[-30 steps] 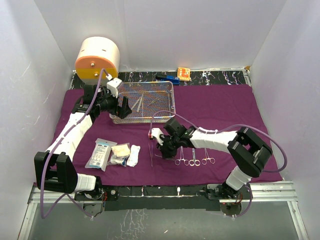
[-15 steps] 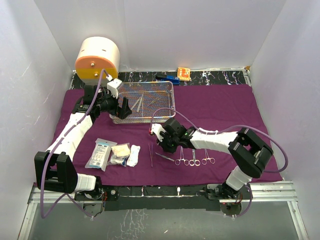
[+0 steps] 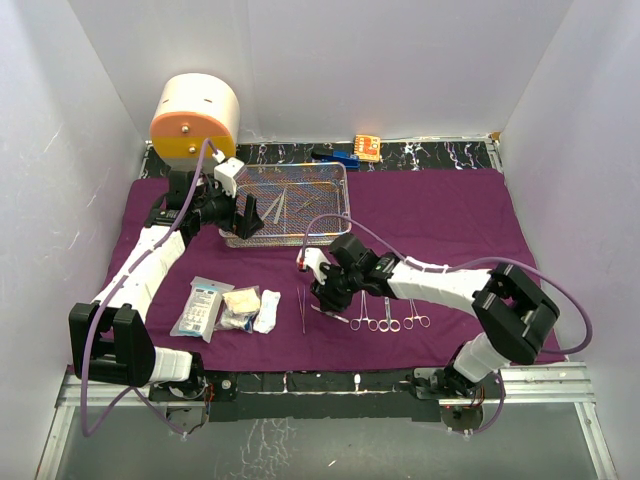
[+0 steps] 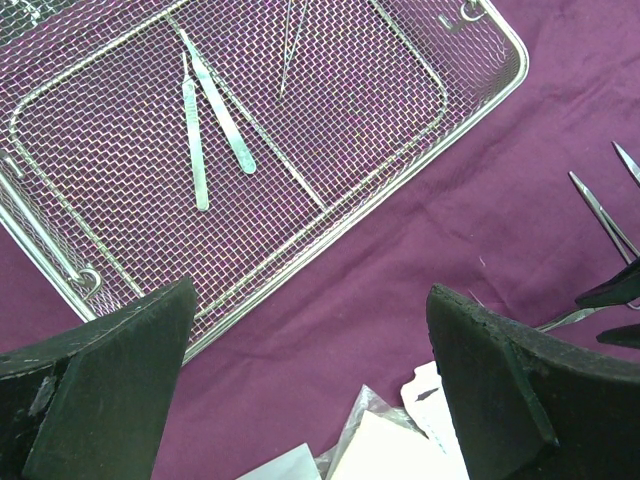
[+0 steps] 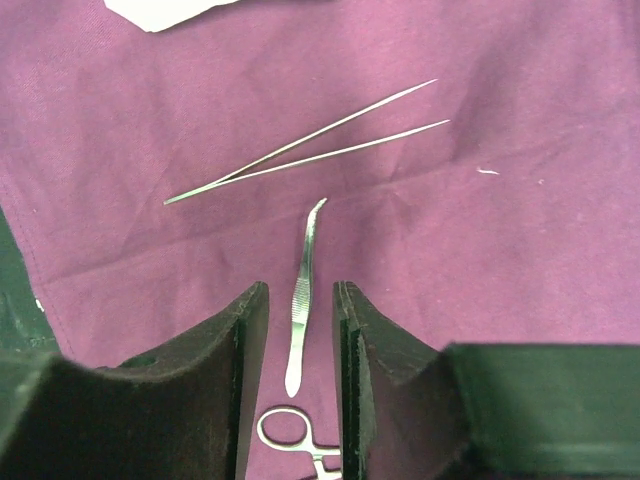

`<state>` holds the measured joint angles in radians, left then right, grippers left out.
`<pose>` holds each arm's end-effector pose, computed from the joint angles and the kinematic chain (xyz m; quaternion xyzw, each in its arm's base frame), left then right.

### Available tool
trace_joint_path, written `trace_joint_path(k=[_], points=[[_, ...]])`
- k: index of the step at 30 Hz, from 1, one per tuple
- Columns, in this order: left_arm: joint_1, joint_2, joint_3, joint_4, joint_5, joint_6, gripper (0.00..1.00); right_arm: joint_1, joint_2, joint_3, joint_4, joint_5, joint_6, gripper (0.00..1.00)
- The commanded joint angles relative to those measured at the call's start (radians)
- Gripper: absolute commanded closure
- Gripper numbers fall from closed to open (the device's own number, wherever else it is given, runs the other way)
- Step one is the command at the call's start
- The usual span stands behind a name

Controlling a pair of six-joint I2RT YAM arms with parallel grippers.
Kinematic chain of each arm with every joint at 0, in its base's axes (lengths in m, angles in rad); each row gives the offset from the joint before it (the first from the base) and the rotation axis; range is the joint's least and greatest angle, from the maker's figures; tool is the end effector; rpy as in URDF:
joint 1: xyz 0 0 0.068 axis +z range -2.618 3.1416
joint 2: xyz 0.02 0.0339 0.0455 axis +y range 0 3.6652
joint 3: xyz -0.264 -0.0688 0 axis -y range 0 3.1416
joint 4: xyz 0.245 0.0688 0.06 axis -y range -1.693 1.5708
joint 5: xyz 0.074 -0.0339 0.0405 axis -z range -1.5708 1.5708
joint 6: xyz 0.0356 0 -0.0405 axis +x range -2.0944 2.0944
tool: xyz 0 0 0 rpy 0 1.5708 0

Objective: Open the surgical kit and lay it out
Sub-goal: Pick up the medical item from the surgical kit.

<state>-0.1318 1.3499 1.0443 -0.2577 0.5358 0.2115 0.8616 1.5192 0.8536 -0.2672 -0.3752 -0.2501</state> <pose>0.2973 -0.0577 0.2987 0.2702 0.8103 -0.2131 0.4744 0.1854 0.2361 0.1870 -0.5419 0.7616 0.2616 0.2405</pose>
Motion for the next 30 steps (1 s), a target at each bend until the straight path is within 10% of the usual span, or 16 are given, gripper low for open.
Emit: trace_joint_path(k=[1, 16, 30], points=[[0.008, -0.026, -0.017, 0.017, 0.018, 0.011, 0.01, -0.001, 0.016, 0.015, -0.004, -0.052, -0.017, 0.67], [0.008, -0.024, -0.022, 0.02, 0.021, 0.015, 0.02, -0.001, 0.118, 0.038, -0.018, -0.026, -0.006, 0.66], [0.008, -0.012, -0.013, 0.02, 0.005, 0.007, 0.02, -0.001, 0.101, 0.048, -0.025, -0.03, -0.001, 0.95]])
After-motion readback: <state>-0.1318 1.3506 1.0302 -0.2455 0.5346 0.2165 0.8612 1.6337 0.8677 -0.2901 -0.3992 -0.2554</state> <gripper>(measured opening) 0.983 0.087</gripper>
